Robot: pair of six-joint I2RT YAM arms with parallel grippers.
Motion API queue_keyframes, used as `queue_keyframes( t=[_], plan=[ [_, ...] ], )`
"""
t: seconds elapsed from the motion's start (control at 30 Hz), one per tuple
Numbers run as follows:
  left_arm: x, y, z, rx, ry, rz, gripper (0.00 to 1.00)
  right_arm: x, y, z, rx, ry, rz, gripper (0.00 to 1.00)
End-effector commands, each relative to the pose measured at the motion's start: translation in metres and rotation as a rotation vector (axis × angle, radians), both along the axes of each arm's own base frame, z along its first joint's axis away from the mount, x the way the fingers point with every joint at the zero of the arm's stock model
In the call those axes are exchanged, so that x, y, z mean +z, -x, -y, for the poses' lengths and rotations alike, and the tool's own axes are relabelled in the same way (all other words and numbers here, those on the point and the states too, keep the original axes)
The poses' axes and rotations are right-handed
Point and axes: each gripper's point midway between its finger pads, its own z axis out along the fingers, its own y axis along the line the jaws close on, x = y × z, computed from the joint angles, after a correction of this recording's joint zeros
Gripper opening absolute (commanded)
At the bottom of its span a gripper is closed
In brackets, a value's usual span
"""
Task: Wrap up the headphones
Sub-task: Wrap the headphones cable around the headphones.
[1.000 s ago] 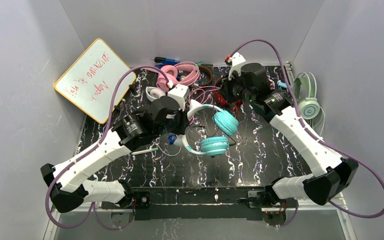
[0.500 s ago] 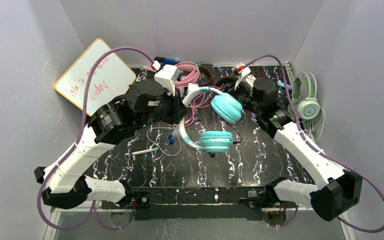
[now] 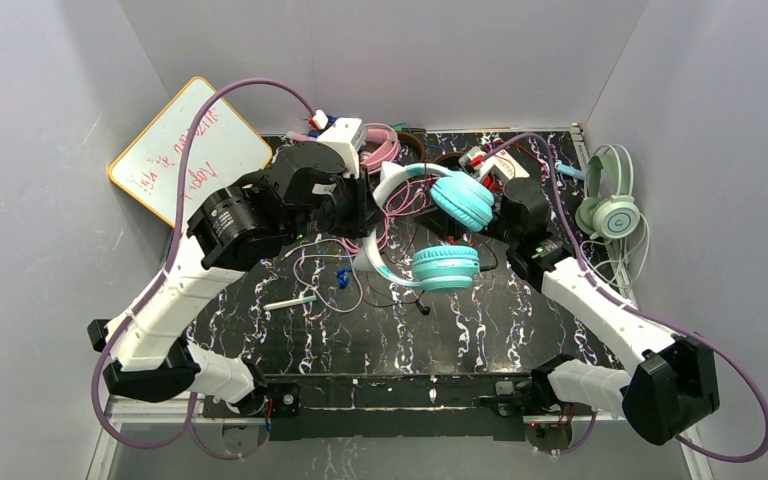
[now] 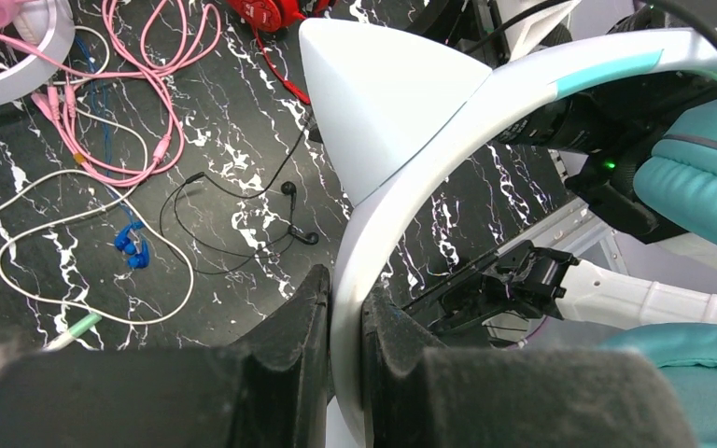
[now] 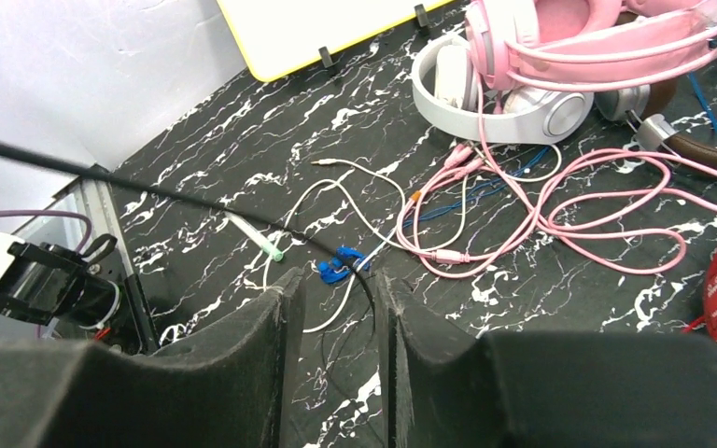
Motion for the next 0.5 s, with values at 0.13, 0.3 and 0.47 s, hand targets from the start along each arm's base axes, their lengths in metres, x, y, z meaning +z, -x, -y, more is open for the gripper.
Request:
queue_keyframes(
  t=[0.13,0.3,0.47],
  plan=[
    [0.036,0.005,-0.004,0.052,0.158,0.016,0.00,0.019,0.010,-0.004,0.059,-0.101,0.103,0.51],
    [0.041,0.002,-0.006,0.080,0.172,0.022,0.00,0.010,0.006,-0.007,0.052,-0.120,0.080,0.51],
    [0.045,0.001,-0.008,0.099,0.202,0.024,0.00,-0.007,0.013,-0.010,0.079,-0.153,0.025,0.57]
  ],
)
